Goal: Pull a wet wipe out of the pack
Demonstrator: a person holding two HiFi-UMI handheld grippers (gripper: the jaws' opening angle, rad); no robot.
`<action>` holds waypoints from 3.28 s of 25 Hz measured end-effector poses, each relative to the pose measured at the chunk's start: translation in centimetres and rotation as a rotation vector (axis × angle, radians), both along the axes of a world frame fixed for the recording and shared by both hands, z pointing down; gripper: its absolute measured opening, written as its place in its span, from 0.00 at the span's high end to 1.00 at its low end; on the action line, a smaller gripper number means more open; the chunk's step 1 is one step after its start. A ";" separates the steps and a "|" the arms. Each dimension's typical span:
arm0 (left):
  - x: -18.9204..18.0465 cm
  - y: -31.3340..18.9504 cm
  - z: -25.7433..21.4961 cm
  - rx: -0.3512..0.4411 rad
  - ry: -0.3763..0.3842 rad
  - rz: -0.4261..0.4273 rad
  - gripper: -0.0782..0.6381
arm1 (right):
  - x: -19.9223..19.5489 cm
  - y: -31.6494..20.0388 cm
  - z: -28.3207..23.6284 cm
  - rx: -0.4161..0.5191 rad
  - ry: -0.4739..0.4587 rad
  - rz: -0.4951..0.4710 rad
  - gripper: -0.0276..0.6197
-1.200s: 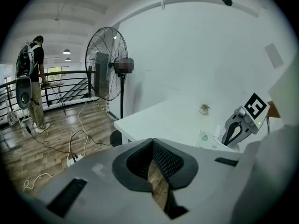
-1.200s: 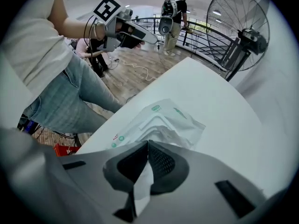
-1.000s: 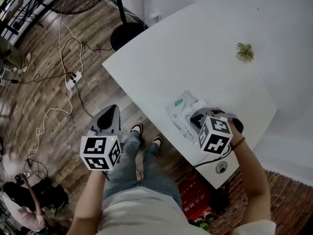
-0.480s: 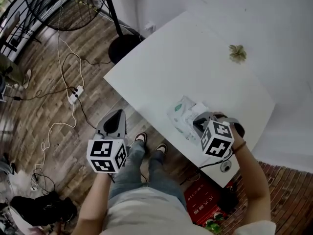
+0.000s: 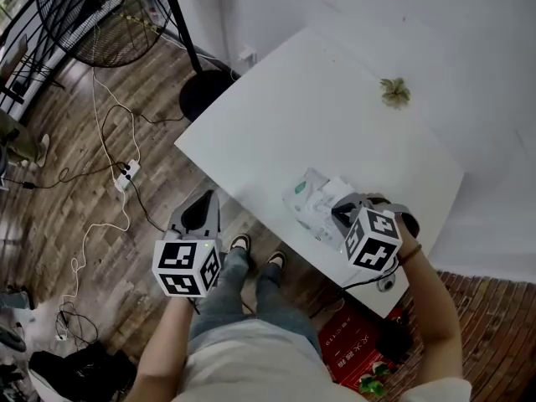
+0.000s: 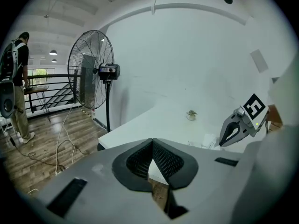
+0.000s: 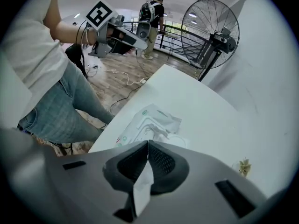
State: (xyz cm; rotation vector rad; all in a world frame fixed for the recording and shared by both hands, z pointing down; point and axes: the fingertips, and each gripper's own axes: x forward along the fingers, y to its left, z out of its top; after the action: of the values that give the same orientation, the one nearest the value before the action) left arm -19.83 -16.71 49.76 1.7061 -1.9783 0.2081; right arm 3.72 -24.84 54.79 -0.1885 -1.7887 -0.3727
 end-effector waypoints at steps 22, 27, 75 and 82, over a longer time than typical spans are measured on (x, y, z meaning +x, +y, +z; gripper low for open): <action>-0.1 -1.7 -1.5 0.050 0.008 0.036 0.89 | 0.7 -0.9 -2.8 0.049 -0.016 0.072 0.95; -0.1 -2.2 -2.1 0.063 0.009 0.051 0.89 | 0.9 -0.7 -3.6 0.047 -0.030 0.105 0.95; 10.6 -16.5 -10.3 0.243 -0.005 0.502 0.89 | 15.1 -4.2 -18.8 0.516 -1.042 1.437 0.95; 13.5 -17.1 -10.6 0.239 -0.025 0.568 0.89 | 18.2 -2.7 -18.0 0.530 -1.167 1.601 0.95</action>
State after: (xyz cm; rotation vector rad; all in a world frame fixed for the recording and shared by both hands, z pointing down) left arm -6.33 -33.84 39.18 2.4047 -1.5342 0.1935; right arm 21.90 -27.52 36.81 2.0736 -2.1607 0.3344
